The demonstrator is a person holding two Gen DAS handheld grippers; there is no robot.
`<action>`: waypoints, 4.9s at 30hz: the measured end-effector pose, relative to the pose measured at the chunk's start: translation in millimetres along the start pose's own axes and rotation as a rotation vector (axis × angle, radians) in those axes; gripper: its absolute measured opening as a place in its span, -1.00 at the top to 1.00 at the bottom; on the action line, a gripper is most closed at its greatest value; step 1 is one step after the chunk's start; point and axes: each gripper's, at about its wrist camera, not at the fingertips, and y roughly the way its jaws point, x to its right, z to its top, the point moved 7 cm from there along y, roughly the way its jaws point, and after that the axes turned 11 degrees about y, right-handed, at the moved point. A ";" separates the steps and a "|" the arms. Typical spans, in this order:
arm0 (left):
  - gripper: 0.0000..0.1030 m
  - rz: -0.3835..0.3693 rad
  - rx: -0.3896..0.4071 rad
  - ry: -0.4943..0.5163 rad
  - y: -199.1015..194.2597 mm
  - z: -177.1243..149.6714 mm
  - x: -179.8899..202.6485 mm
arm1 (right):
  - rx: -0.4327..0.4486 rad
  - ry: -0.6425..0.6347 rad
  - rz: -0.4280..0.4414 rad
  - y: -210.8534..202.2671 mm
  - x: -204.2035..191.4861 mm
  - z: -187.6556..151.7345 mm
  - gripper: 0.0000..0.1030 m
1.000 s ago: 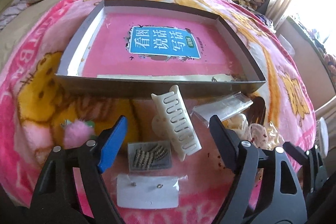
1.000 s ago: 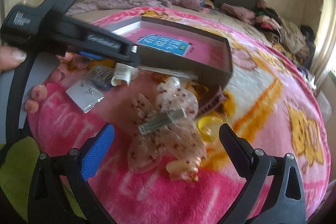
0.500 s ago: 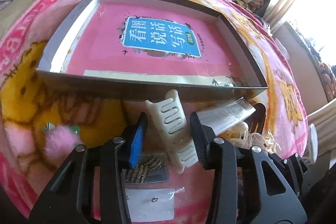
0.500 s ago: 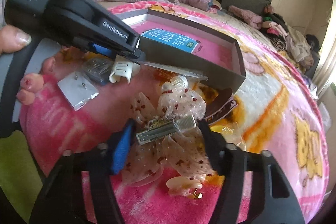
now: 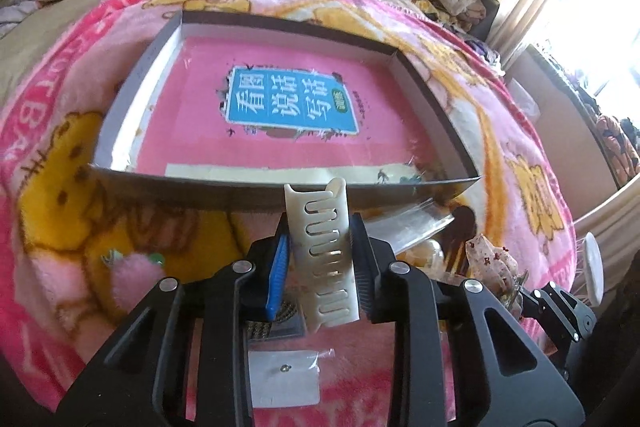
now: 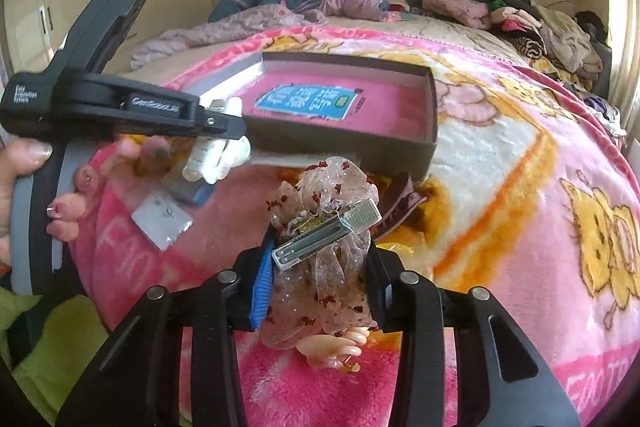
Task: Organize jewelry
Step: 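Carry the white claw clip and lace bow clip into the grey tray and release both, then withdraw both tools from the tray back over the blanket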
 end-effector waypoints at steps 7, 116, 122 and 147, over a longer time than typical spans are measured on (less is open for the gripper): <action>0.59 0.008 0.051 -0.004 -24.0 12.5 -8.4 | 0.034 0.024 0.006 -15.5 -0.3 12.6 0.28; -0.23 0.152 0.157 -0.043 -88.2 -13.4 -74.0 | 0.090 0.041 -0.061 -19.5 -11.1 68.5 -0.85; -0.23 0.159 0.165 -0.049 -97.9 -22.3 -75.9 | 0.080 0.028 -0.061 -25.0 -15.4 59.3 -0.85; -0.40 0.143 0.100 0.013 -87.0 -67.7 -42.1 | 0.003 0.055 -0.090 -37.2 4.9 6.1 -0.85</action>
